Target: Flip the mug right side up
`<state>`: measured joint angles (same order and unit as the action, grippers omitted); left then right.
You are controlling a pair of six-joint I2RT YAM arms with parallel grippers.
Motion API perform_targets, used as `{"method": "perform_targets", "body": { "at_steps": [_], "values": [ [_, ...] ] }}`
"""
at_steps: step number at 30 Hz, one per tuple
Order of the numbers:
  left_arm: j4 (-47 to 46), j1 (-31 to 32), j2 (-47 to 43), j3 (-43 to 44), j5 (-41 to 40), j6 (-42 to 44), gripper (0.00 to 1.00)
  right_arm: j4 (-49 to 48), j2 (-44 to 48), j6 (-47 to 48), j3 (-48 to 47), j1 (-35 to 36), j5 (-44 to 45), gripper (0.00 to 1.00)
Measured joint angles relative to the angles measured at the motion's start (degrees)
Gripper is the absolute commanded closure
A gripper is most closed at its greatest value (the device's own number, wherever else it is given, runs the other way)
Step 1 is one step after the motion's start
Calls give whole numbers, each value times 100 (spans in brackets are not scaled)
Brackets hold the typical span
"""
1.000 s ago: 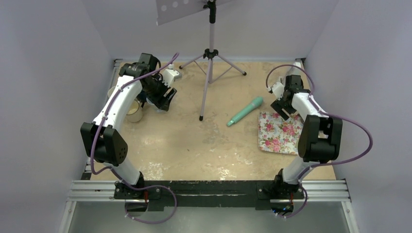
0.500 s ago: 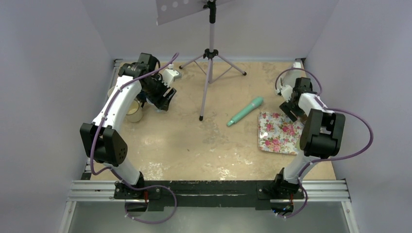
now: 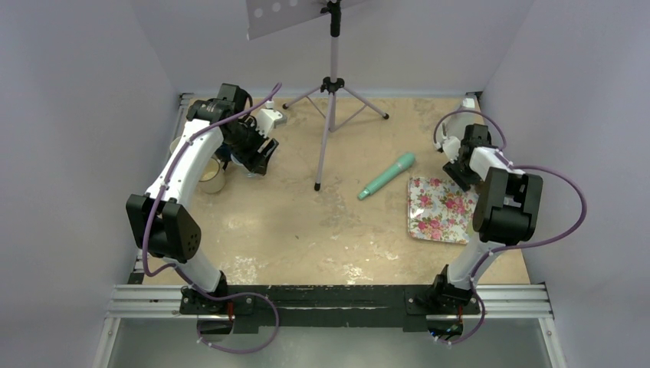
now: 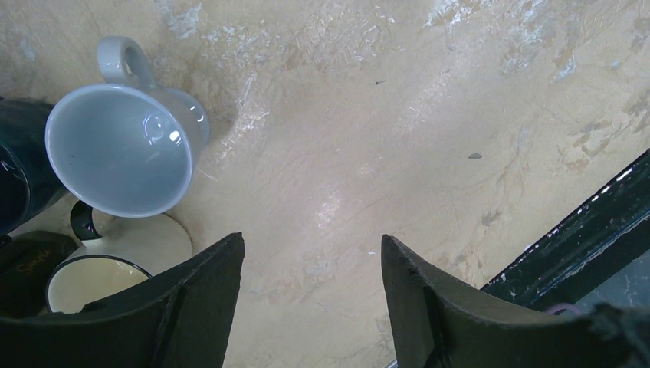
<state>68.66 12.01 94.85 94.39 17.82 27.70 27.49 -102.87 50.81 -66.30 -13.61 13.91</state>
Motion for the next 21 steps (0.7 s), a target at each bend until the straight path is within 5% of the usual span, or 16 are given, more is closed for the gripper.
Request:
{"method": "perform_targets", "body": {
  "at_steps": [10,21],
  "values": [
    [-4,0,0,0,4,0,31,-50,-74,-26,-22,-35,13,49],
    [-24,-4,-26,0,2,24,31,-74,-74,-46,-22,-61,0,75]
  ]
}}
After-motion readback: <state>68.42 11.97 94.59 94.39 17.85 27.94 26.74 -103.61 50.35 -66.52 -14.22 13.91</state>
